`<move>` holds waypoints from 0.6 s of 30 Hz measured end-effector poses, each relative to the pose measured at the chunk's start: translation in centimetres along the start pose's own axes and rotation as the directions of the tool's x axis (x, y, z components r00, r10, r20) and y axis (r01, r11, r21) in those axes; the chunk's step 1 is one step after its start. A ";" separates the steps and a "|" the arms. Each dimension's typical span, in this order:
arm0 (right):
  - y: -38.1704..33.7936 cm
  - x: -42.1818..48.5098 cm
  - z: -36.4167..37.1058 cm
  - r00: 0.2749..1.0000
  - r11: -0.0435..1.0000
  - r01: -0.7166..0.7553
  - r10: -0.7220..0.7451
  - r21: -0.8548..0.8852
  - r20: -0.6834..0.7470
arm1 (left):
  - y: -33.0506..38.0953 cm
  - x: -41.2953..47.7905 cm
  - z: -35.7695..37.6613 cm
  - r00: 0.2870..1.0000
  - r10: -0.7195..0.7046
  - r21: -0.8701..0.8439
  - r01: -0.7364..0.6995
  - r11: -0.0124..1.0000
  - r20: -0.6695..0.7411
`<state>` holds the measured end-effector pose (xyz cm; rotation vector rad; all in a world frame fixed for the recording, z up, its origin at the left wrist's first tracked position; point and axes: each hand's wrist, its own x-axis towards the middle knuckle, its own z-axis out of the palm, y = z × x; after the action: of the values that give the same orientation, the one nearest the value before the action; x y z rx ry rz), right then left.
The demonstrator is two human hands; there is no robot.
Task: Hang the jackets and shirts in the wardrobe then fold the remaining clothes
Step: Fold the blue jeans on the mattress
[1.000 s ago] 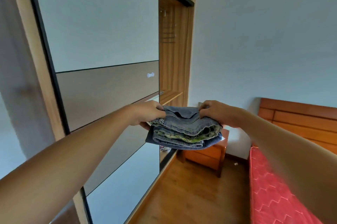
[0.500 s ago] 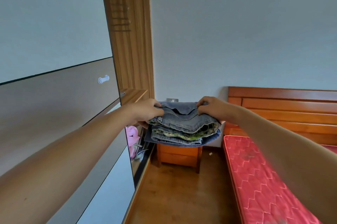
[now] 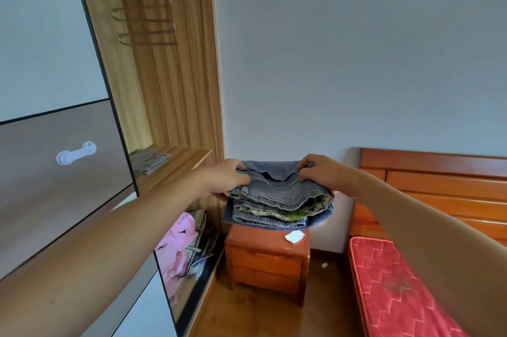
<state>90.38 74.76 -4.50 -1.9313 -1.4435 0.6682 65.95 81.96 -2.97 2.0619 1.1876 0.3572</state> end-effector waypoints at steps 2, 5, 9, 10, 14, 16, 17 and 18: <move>0.8 4.2 -1.1 1.000 1.000 0.000 0.000 -0.010 0.013 | 0.3 4.0 0.1 1.000 0.001 -0.014 -0.001 1.000 -0.001; 1.8 9.7 -1.9 1.000 1.000 0.002 -0.002 -0.014 0.027 | 0.2 9.3 -0.3 1.000 0.000 -0.023 -0.001 1.000 -0.012; 2.7 15.8 -2.0 0.999 0.999 0.004 -0.002 -0.034 0.053 | -0.5 15.5 -1.1 1.000 -0.024 -0.033 0.024 0.999 -0.007; 2.8 17.4 -2.1 0.998 0.999 0.003 -0.001 -0.037 0.057 | -0.8 17.1 -1.4 1.000 -0.030 -0.051 0.030 0.998 -0.002; 2.9 24.5 -1.3 0.997 0.999 0.005 -0.001 -0.038 0.081 | -3.0 23.2 -2.8 0.999 -0.051 -0.066 0.050 0.997 -0.008; 2.4 28.4 -0.6 0.995 0.998 0.018 -0.013 -0.052 0.097 | -4.5 26.3 -4.0 0.998 -0.068 -0.076 0.067 0.995 -0.011; 2.1 30.5 -0.1 0.995 0.998 0.028 -0.023 -0.057 0.099 | -5.4 28.1 -4.7 0.997 -0.075 -0.081 0.073 0.994 -0.018; 1.7 32.7 0.4 0.994 0.998 0.036 -0.030 -0.060 0.101 | -6.4 29.9 -5.5 0.996 -0.081 -0.098 0.078 0.992 -0.031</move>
<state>100.02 105.93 -6.92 -1.9402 -1.5711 0.7217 74.89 111.41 -6.92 1.9265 1.2452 0.4058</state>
